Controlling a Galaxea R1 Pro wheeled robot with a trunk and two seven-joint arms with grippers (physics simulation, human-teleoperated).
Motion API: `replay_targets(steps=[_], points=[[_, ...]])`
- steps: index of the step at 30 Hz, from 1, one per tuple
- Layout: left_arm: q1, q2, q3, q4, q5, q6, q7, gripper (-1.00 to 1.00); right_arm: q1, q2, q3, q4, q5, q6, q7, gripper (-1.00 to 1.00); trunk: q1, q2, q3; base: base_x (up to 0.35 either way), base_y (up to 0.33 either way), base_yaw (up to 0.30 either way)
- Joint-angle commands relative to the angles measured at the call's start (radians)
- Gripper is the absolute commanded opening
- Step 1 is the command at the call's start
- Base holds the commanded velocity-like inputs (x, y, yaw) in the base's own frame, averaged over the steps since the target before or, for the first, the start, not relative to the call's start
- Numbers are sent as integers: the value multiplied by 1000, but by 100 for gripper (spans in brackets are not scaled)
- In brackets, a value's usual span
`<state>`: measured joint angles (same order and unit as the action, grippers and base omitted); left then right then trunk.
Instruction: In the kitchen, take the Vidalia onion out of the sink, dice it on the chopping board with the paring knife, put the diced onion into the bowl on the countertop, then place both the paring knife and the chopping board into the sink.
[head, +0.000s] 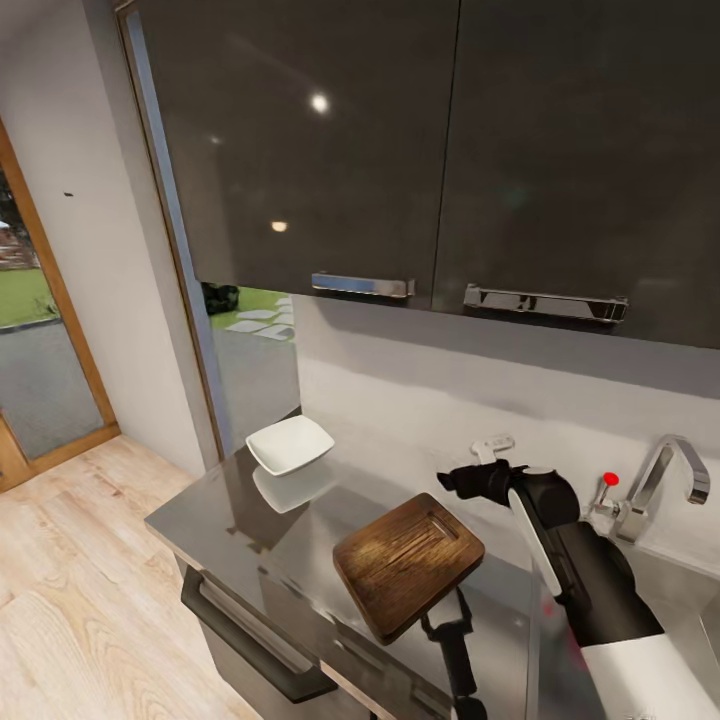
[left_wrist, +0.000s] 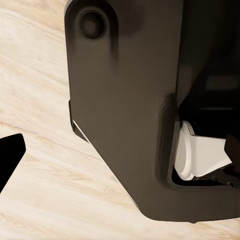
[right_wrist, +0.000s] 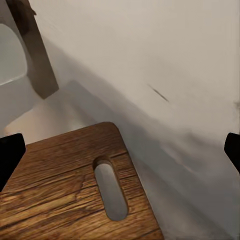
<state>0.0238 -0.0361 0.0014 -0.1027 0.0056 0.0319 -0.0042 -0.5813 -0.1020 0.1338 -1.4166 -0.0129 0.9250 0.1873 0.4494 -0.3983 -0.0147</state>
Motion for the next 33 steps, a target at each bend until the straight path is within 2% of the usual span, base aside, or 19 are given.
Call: replay_targets(steps=[1, 11, 16, 18, 23, 30, 33], points=[[1, 0, 0, -3, 1, 3, 0, 100, -8, -1, 1, 0, -1, 25, 0, 100, 1, -2, -2, 0, 0, 0], [1, -1, 0, -3, 1, 3, 0, 100, -47, -1, 2, 8, -1, 119, 1, 100, 1, -2, -2, 0, 0, 0], [1, -1, 0, -3, 1, 3, 0, 100, -56, -1, 3, 32, -1, 122, 1, 100, 1, -2, -2, 0, 0, 0], [1, -1, 0, -3, 1, 3, 0, 100, -64, -1, 3, 55, -1, 122, 1, 100, 1, -2, -2, 0, 0, 0], [1, -2, 0, -3, 1, 4, 0, 100, -124, -1, 2, 241, -1, 122, 1, 100, 1, -2, -2, 0, 0, 0], [1, -1, 0, -3, 1, 4, 0, 100, -146, 1, 1, 317, -1, 122, 1, 100, 1, -2, -2, 0, 0, 0], [1, -2, 0, -3, 1, 4, 0, 100, -162, 12, 1, 372, -1, 122, 1, 100, 1, -2, -2, 0, 0, 0]])
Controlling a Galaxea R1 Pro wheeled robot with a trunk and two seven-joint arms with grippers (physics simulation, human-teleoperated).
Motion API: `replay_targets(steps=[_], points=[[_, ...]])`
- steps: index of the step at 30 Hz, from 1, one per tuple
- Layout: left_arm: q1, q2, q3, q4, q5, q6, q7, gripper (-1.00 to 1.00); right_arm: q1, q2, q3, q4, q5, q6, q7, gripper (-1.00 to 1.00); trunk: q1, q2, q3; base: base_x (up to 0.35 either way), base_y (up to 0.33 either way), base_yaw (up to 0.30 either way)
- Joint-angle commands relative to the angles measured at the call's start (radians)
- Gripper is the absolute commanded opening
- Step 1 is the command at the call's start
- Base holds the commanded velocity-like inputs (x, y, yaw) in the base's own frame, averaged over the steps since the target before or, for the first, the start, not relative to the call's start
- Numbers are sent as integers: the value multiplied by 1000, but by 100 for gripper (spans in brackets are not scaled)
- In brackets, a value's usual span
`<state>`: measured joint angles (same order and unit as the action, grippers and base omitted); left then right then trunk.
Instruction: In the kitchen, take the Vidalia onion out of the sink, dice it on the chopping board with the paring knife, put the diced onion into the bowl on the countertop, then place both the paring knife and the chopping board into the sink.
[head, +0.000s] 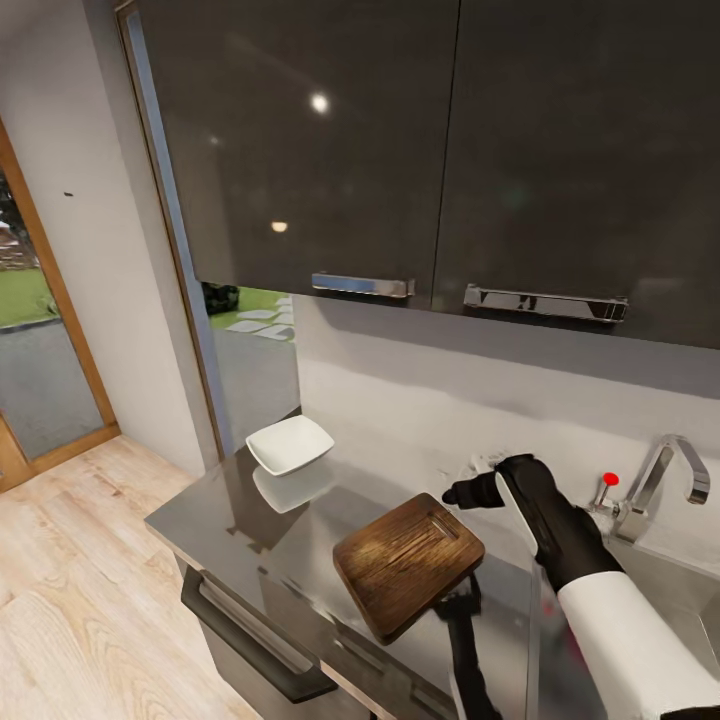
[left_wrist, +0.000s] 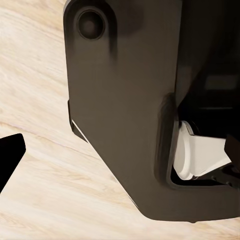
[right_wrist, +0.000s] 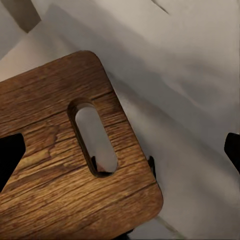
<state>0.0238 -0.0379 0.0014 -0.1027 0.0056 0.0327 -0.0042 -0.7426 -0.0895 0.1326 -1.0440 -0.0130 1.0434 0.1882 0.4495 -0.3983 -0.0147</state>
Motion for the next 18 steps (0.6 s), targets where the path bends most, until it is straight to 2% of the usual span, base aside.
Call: replay_targets(steps=[1, 10, 18], points=[[1, 0, 0, -3, 1, 4, 0, 100, -12, 2, 2, 28, -1, 4, 0, 100, 1, -2, -2, 0, 0, 0], [1, 0, 0, -3, 1, 4, 0, 100, -30, 15, 2, 83, -1, 4, 0, 100, 1, -2, -2, 0, 0, 0], [1, 0, 0, -3, 1, 4, 0, 100, -44, 39, 2, 138, -1, 4, 0, 100, 1, -2, -2, 0, 0, 0]])
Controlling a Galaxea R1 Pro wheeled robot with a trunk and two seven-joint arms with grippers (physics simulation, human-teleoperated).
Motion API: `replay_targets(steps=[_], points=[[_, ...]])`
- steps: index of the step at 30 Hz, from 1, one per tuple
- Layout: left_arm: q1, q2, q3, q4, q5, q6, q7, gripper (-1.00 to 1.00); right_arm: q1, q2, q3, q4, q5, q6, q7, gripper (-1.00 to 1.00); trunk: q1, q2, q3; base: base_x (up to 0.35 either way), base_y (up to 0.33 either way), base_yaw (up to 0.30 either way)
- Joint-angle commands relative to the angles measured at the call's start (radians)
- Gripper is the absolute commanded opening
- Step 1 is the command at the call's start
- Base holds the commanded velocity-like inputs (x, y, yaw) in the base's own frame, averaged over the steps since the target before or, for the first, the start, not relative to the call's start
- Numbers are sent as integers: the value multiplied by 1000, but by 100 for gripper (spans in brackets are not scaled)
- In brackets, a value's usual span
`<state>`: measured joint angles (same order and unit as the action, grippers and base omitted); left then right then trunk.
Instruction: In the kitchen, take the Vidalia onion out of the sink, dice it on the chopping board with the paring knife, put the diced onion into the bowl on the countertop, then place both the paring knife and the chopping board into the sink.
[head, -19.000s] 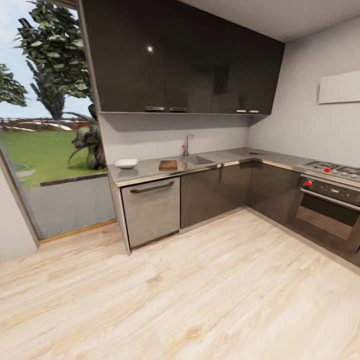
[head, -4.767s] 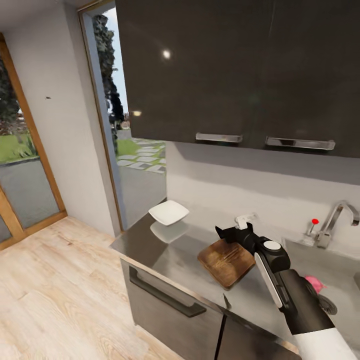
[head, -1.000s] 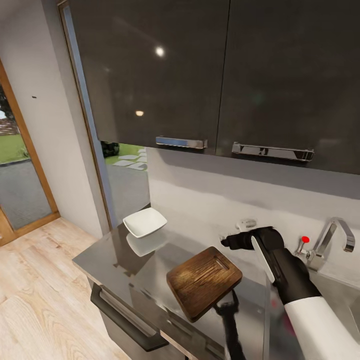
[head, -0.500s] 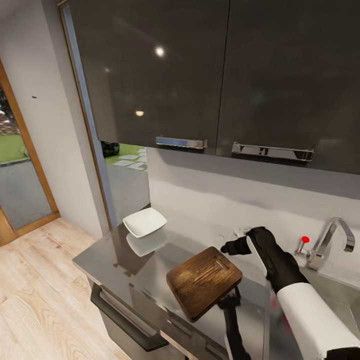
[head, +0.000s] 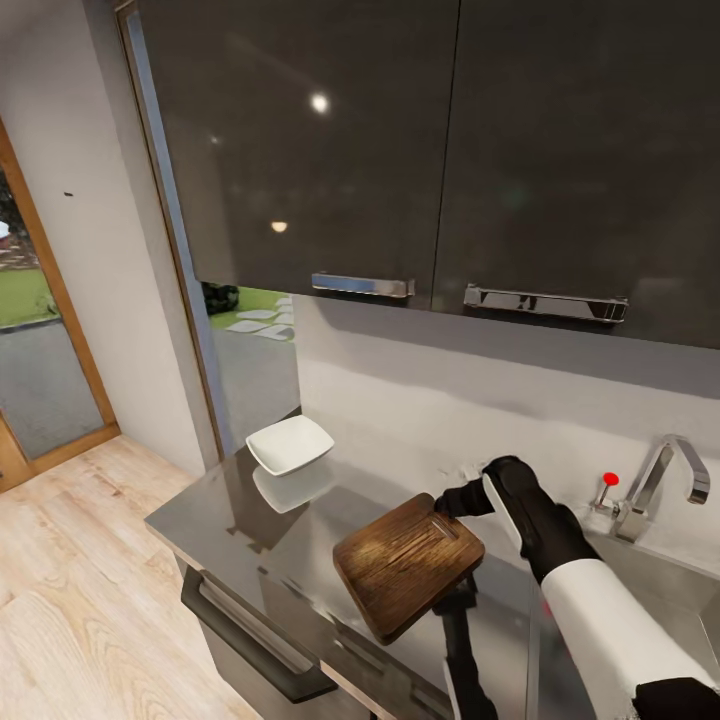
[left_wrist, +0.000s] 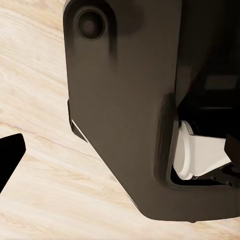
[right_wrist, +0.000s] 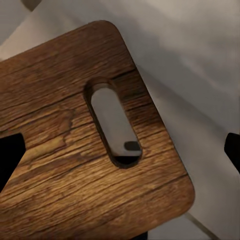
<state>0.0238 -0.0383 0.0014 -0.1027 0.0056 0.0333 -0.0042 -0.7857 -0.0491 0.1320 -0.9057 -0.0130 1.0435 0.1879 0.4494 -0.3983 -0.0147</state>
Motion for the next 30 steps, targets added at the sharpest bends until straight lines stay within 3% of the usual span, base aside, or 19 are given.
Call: replay_targets(steps=[1, 14, 30], points=[[1, 0, 0, -3, 1, 4, 0, 100, -5, 0, 3, 8, 0, 4, 1, 100, 1, -2, -2, 0, 0, 0], [1, 0, 0, -3, 1, 3, 0, 100, -49, 7, 3, 124, 0, 4, 1, 100, 1, -2, -2, 0, 0, 0], [1, 0, 2, -3, 1, 3, 1, 100, -52, 7, 2, 128, -4, 3, 4, 100, 1, -2, -2, 0, 0, 0]])
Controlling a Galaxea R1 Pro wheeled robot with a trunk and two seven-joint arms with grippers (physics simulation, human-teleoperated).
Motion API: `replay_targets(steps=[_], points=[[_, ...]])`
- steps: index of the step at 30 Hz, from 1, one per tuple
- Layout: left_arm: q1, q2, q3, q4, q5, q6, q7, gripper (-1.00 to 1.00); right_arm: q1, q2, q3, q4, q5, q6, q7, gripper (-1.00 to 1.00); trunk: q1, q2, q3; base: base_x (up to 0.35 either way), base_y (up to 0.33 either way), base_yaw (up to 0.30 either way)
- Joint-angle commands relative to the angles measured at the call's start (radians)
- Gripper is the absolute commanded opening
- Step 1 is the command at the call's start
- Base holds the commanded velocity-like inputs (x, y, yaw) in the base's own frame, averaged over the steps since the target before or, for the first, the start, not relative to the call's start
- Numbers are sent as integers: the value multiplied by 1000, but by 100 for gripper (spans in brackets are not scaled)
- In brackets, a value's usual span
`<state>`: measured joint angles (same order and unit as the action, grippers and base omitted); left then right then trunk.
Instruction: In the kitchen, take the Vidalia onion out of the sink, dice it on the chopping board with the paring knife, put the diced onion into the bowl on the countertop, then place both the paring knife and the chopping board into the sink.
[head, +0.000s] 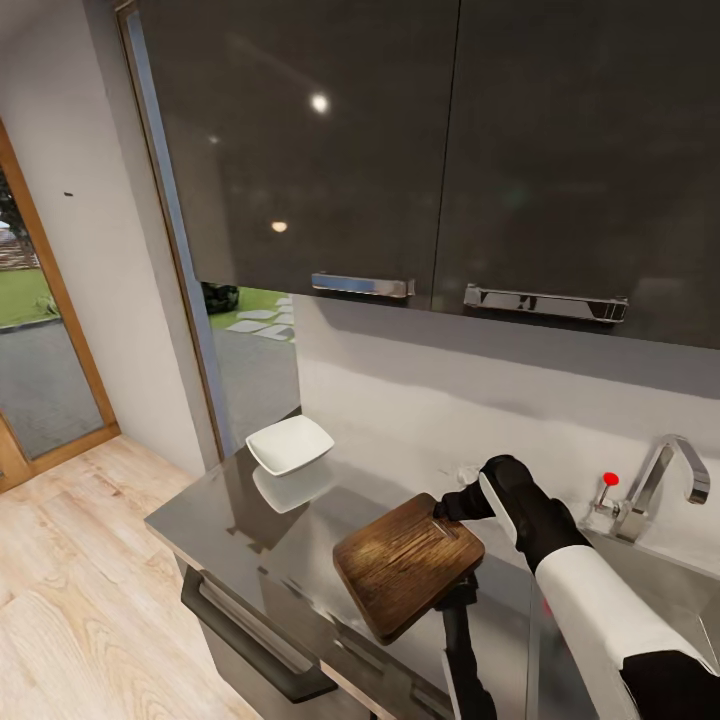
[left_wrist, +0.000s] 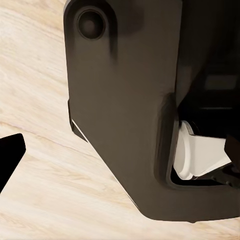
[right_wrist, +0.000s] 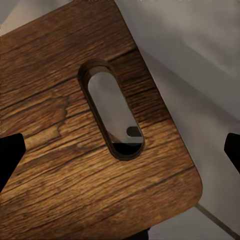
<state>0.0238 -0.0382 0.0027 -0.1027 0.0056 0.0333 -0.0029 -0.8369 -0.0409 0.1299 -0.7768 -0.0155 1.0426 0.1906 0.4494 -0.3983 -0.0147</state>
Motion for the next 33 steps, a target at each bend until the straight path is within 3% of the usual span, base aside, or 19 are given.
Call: replay_targets(steps=[1, 33], points=[[1, 0, 0, -3, 1, 4, 0, 100, -1, -1, 5, -1, -1, 4, 1, 100, 1, -2, -2, 0, 0, 0], [1, 0, 0, -3, 1, 3, -1, 100, -1, -4, 13, -1, 6, 5, 0, 100, 1, -2, -9, 3, 0, 0]])
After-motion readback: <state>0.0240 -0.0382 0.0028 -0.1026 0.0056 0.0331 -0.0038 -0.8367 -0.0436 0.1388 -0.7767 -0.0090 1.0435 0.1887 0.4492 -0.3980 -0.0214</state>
